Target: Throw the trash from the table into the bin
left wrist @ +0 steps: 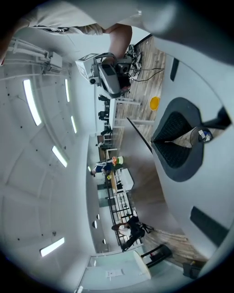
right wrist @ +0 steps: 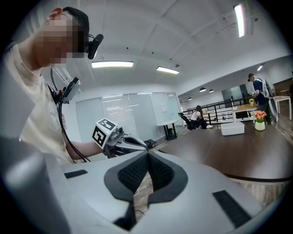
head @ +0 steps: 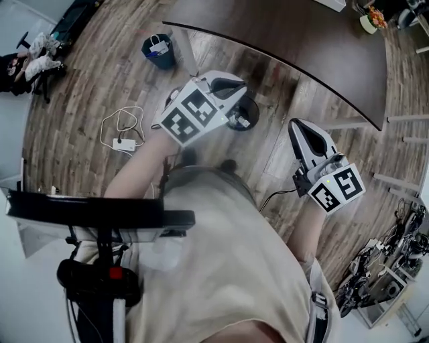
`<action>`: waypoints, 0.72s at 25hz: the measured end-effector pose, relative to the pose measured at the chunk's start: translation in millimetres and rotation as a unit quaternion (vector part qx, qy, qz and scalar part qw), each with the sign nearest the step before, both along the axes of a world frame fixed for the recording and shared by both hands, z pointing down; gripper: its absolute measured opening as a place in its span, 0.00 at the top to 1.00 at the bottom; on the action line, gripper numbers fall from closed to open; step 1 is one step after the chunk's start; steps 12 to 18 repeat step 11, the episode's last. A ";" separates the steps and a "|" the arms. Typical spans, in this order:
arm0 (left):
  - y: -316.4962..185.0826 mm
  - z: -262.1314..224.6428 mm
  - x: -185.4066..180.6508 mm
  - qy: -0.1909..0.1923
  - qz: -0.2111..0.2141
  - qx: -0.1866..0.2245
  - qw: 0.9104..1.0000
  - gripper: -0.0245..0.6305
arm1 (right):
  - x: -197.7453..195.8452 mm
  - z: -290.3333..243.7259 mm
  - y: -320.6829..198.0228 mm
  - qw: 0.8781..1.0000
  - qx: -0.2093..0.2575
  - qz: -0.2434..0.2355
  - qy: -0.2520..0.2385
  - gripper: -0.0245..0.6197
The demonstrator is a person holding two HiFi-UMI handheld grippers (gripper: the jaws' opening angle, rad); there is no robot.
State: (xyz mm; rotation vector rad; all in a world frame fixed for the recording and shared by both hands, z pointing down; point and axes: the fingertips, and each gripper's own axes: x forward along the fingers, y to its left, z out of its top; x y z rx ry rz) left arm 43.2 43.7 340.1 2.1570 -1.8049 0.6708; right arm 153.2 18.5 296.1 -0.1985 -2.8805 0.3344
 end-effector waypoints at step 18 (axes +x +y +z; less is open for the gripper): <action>134.6 6.6 -93.0 0.051 -0.090 0.010 0.995 0.94 | -81.4 9.2 104.0 0.998 0.024 -0.044 0.043 0.94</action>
